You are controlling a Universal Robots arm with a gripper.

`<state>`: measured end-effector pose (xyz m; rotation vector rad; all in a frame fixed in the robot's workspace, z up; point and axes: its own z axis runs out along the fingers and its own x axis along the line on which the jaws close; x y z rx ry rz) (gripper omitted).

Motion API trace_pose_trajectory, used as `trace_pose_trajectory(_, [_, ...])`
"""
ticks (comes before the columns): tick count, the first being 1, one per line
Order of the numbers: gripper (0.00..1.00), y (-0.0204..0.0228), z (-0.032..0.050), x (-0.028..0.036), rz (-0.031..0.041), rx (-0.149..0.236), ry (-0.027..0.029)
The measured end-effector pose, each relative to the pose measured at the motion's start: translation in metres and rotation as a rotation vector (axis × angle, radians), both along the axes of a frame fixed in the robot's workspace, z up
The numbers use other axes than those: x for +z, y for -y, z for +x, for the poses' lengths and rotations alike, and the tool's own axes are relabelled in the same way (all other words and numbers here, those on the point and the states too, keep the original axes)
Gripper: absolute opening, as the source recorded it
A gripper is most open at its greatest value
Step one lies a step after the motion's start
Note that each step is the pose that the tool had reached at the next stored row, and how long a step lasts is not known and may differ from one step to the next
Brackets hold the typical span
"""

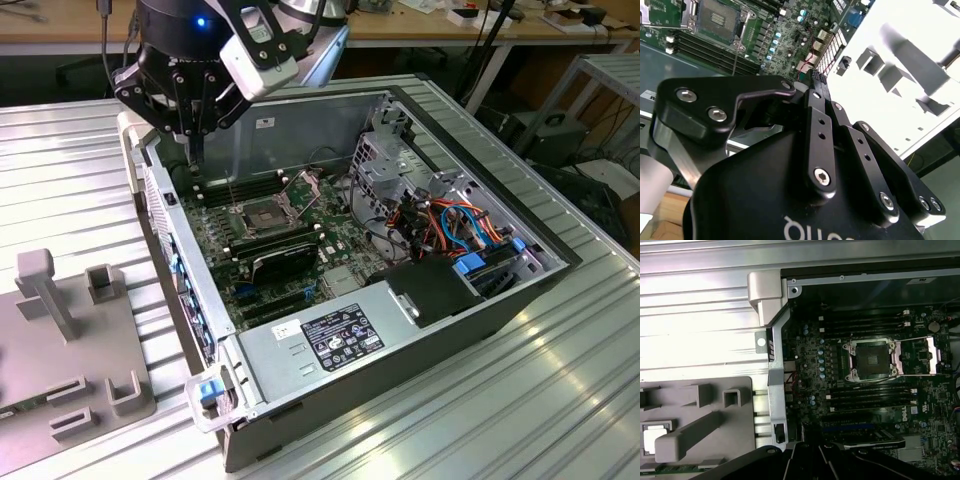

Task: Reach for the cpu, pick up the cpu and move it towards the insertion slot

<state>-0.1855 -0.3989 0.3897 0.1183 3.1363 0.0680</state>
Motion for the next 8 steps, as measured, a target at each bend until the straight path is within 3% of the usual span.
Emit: trace_pose_trajectory(8, [0.11, 0.0, -0.0065, -0.0002, 0.0, 0.0, -0.0004])
